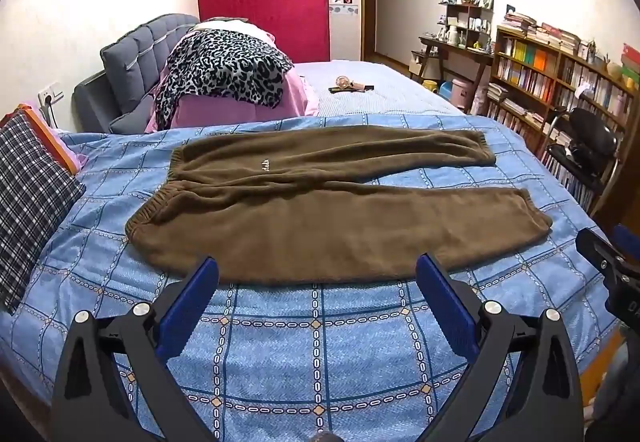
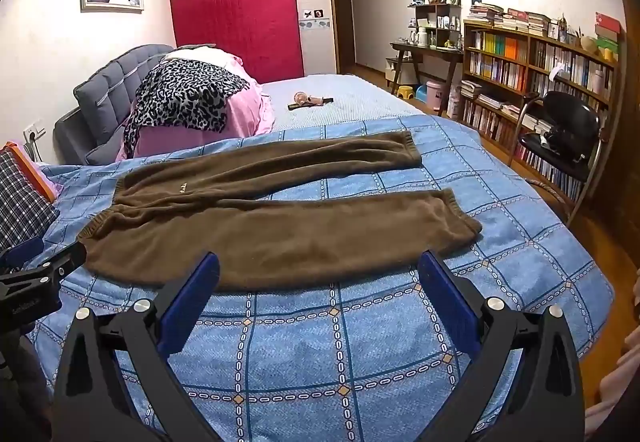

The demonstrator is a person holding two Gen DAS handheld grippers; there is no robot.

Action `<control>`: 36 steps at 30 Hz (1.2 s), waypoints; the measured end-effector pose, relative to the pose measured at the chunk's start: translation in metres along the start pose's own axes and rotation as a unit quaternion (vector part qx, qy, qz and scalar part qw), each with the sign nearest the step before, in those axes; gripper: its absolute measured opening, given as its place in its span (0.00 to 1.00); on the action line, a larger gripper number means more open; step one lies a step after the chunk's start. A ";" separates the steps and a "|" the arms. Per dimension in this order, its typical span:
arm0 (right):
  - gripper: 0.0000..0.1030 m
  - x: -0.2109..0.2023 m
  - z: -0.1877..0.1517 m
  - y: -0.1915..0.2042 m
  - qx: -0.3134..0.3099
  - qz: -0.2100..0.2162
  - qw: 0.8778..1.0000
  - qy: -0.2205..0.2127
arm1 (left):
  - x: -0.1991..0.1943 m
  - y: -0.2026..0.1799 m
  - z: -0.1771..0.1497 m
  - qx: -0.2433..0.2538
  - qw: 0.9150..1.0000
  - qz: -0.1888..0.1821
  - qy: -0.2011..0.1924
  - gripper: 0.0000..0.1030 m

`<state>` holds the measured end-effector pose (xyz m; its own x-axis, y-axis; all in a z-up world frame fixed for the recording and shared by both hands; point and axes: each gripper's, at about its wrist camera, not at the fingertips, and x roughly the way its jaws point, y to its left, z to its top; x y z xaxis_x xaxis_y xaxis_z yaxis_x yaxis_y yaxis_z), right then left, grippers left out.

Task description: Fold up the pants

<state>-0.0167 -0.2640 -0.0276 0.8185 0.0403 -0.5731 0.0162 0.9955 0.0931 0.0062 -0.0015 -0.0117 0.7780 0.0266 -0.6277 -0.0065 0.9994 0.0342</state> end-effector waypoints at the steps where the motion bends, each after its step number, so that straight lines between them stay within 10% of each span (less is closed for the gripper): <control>1: 0.97 0.000 0.000 -0.001 0.000 0.000 1.000 0.001 | 0.001 0.000 0.000 -0.001 1.000 0.000 0.002 0.95; 36: 0.97 0.013 -0.005 -0.001 0.003 -0.004 1.000 0.020 | 0.012 0.006 -0.007 0.000 1.000 0.017 0.021 0.95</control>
<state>-0.0091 -0.2641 -0.0389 0.7952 0.0355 -0.6054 0.0265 0.9953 0.0931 0.0107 0.0045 -0.0245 0.7510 0.0610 -0.6575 -0.0318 0.9979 0.0562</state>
